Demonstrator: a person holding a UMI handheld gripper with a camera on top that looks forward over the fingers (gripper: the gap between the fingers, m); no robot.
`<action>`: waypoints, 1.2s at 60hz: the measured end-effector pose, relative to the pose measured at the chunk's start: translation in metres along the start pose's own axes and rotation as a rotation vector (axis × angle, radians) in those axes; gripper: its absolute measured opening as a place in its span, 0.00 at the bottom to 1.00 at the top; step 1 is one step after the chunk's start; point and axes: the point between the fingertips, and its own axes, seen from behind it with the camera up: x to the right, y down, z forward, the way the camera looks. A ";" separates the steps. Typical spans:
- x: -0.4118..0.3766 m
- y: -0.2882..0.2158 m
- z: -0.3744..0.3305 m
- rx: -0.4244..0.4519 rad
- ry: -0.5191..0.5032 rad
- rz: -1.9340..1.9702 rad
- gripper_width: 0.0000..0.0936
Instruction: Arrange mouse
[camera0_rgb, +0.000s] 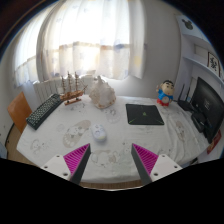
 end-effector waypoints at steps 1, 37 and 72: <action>-0.005 0.000 0.001 0.003 -0.004 -0.004 0.91; -0.052 0.011 0.139 0.118 -0.014 -0.043 0.91; -0.035 -0.003 0.228 0.071 -0.029 0.008 0.91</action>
